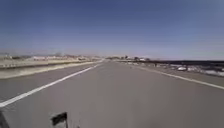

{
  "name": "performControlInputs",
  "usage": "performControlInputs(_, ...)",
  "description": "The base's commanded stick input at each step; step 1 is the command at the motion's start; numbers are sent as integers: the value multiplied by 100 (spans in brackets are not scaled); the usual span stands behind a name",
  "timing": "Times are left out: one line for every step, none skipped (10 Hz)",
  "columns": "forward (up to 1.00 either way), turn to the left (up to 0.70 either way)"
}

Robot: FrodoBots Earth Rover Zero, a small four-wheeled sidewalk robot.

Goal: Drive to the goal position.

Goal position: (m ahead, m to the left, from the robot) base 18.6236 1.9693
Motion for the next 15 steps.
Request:
performControlInputs(100, 0)
performControlInputs(100, 0)
performControlInputs(100, 0)
performControlInputs(100, 0)
performControlInputs(100, 0)
performControlInputs(100, 0)
performControlInputs(100, 0)
performControlInputs(100, 0)
performControlInputs(100, 0)
performControlInputs(100, 0)
performControlInputs(100, 0)
performControlInputs(100, 0)
performControlInputs(100, 0)
performControlInputs(100, 0)
performControlInputs(100, 0)
